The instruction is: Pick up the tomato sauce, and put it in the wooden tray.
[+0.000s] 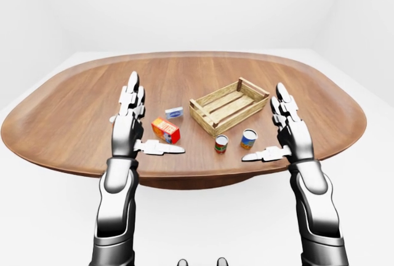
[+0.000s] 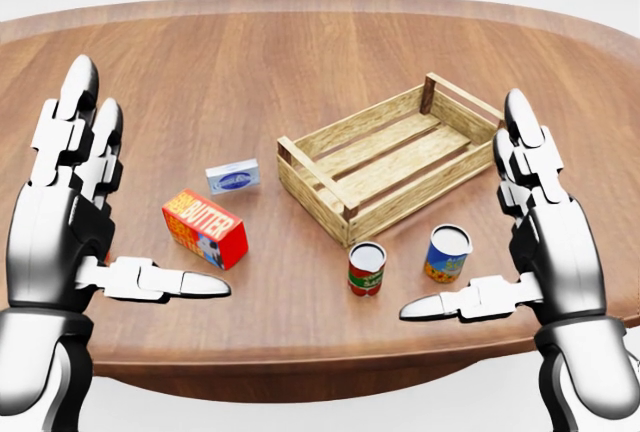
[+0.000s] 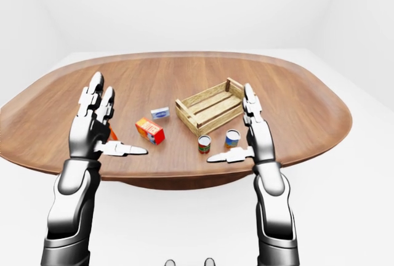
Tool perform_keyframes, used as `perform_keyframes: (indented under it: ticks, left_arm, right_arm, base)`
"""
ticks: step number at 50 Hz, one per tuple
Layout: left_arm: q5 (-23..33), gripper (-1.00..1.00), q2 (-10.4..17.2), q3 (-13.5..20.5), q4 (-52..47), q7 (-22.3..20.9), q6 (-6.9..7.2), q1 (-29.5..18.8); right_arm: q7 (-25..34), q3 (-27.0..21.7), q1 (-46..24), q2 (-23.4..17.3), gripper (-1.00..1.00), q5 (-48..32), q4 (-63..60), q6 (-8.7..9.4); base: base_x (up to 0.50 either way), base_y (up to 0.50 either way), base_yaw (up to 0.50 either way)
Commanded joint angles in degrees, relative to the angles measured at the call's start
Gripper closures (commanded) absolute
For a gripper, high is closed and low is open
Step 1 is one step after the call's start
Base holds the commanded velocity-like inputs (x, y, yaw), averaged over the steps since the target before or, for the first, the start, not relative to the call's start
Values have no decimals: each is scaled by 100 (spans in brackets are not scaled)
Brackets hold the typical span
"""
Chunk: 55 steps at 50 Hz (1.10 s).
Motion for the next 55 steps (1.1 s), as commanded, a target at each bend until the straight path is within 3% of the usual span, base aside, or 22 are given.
perform_keyframes:
  ticks: [1,34,45,55]
  left_arm:
    - [-155,-100,131,271,-236,-47,0,-59]
    - [-269,-100,48,173,-586,-18,0,137]
    - [-287,-100,36,150,-538,-16,0,132]
    - [-287,-100,28,125,-569,-18,0,138]
  right_arm:
    - [233,-342,-1,-125,-100,146,-471,0]
    - [331,-525,-21,-213,-100,182,-1013,0]
    - [284,-621,-71,-197,-100,328,-1128,0]
    - [271,-518,-28,-244,-100,115,-1108,0]
  base:
    - [50,0,0]
    - [50,0,0]
    - [1,0,0]
    - [0,48,0]
